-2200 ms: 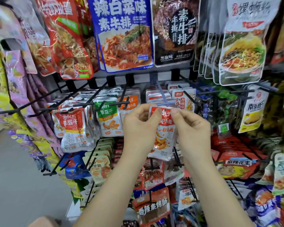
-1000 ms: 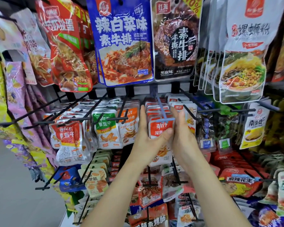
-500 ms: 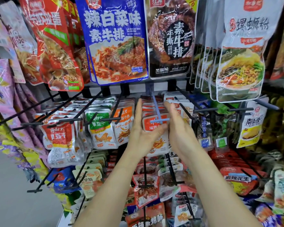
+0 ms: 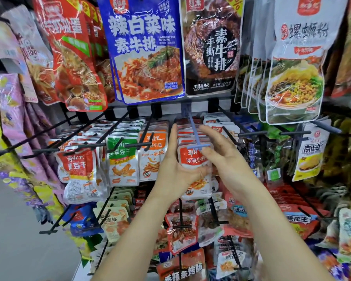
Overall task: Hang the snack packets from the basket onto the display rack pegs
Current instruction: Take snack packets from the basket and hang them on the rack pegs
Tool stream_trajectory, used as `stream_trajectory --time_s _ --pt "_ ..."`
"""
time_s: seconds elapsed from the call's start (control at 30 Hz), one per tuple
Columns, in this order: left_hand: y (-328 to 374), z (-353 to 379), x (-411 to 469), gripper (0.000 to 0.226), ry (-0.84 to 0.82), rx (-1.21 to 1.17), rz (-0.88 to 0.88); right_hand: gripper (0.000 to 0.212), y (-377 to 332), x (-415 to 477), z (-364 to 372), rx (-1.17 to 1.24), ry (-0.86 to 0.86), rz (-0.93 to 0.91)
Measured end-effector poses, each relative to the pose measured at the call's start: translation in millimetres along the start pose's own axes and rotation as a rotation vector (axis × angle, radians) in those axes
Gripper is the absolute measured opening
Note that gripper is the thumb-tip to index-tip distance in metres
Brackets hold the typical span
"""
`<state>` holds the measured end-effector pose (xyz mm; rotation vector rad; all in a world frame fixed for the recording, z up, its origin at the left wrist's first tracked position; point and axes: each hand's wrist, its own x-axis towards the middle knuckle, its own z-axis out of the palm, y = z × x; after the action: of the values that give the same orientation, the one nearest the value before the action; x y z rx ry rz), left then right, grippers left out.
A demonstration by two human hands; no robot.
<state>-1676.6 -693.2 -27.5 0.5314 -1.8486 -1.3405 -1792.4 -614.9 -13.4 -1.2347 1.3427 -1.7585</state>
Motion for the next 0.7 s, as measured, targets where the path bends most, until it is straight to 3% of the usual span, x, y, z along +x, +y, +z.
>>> stream_trajectory --time_s 0.13,0.3,0.37,0.47,0.7 --pt "-3 -8 5 0.127 -0.038 0.001 -0.025 0.047 -5 4 3 -0.068 0.089 0.063" --pt "-5 -9 9 0.133 -0.050 0.036 -0.056 0.093 -2 29 11 -0.038 0.095 0.192" --pt "-5 -9 9 0.130 -0.046 0.041 -0.066 0.081 -5 39 11 0.048 0.092 0.222" --pt "-3 -9 10 0.125 -0.045 0.025 -0.073 0.040 -6 49 6 0.118 0.086 0.221" --pt "-5 -9 13 0.123 -0.069 0.016 -0.084 0.038 -13 52 10 0.112 0.029 0.136"
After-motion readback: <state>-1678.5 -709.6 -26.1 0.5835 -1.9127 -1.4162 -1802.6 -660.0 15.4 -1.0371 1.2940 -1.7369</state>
